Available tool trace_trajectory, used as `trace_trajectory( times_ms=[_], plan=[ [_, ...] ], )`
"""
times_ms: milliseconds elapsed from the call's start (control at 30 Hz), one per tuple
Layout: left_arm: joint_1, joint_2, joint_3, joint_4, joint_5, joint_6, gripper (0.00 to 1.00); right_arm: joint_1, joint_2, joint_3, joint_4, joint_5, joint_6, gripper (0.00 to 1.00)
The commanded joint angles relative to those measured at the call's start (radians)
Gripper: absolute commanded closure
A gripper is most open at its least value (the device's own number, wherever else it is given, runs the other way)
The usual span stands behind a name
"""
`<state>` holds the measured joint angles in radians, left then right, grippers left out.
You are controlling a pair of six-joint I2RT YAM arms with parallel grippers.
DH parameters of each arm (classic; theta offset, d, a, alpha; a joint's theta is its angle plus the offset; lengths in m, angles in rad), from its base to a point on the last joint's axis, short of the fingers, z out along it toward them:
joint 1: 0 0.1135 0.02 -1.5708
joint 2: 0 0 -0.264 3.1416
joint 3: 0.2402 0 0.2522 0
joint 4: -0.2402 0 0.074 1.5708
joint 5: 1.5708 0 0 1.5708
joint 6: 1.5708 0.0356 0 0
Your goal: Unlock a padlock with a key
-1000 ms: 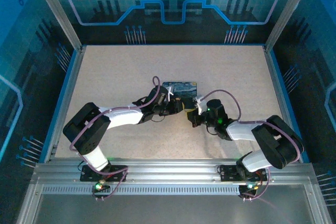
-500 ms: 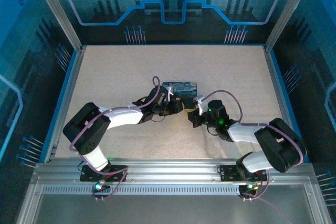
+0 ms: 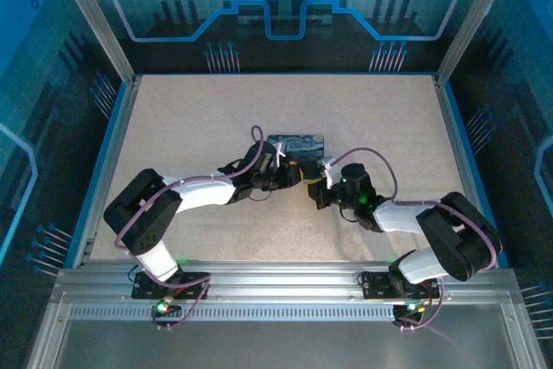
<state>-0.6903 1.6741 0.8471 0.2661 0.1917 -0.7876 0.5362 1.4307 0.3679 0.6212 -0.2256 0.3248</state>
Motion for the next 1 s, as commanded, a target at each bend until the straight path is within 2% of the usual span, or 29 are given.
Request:
trace_trajectory(
  times_ms=[0, 433, 967],
  plan=[
    [-0.004, -0.027, 0.018, 0.012, 0.018, -0.001, 0.78, 0.011, 0.001, 0.019, 0.037, -0.017, 0.009, 1.0],
    [-0.004, -0.027, 0.025, 0.01, 0.025, -0.003, 0.78, 0.011, -0.011, 0.019, 0.047, -0.011, 0.014, 1.0],
    [-0.004, -0.03, 0.022, 0.03, 0.057, -0.046, 0.79, 0.011, 0.054, 0.024, 0.13, 0.019, -0.018, 1.0]
  ],
)
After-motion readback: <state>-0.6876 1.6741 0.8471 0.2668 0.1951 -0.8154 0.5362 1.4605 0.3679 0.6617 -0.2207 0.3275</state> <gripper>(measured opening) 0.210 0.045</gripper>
